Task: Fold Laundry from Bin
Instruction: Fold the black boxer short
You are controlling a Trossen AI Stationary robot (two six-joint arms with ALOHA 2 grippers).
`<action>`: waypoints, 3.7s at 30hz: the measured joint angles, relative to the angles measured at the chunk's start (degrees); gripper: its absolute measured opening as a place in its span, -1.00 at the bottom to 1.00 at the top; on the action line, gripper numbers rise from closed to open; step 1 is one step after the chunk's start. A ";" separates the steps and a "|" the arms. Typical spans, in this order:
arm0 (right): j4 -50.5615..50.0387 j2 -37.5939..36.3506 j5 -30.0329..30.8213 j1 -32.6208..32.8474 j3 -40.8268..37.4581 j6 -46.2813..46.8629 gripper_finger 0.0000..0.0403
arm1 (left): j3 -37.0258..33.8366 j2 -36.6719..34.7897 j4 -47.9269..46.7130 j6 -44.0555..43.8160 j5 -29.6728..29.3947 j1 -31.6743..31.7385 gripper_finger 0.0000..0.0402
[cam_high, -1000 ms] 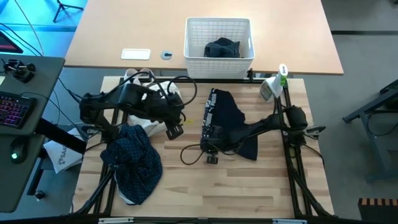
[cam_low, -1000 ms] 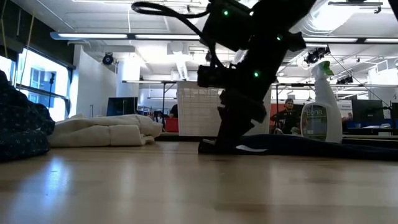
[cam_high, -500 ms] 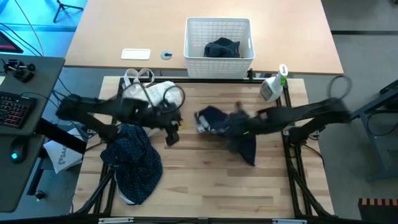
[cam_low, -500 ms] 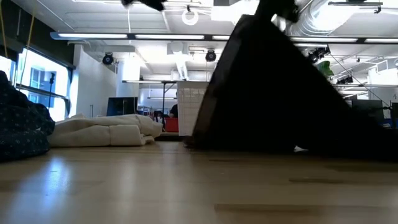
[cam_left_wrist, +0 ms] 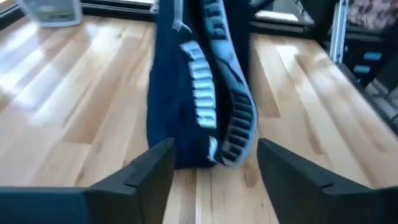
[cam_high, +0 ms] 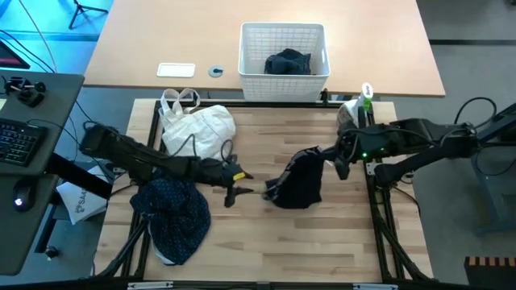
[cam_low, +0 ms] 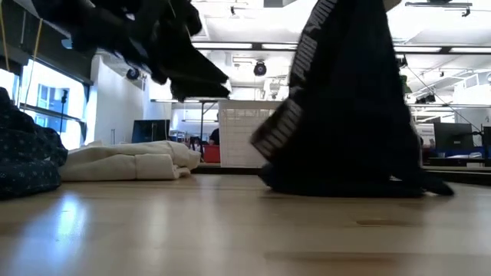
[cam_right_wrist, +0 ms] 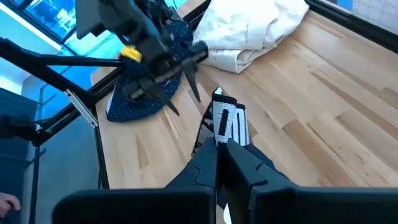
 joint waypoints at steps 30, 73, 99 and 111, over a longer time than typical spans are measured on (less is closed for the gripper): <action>-1.62 0.15 -4.46 0.00 -0.04 -1.15 -0.99 | 23.90 36.67 -3.27 -5.16 -18.84 -0.54 0.18; 0.16 -2.93 -28.65 5.58 -14.11 20.42 -1.00 | 41.09 -2.69 -79.47 -1.93 13.04 1.08 -1.00; 21.30 -3.91 -22.37 -18.92 -43.89 22.35 -0.94 | 34.05 14.90 -65.30 7.59 7.19 20.73 -1.00; 22.27 -3.95 -7.05 -25.26 -45.66 21.70 -0.30 | 34.18 15.82 -63.49 -6.09 5.61 32.25 -0.63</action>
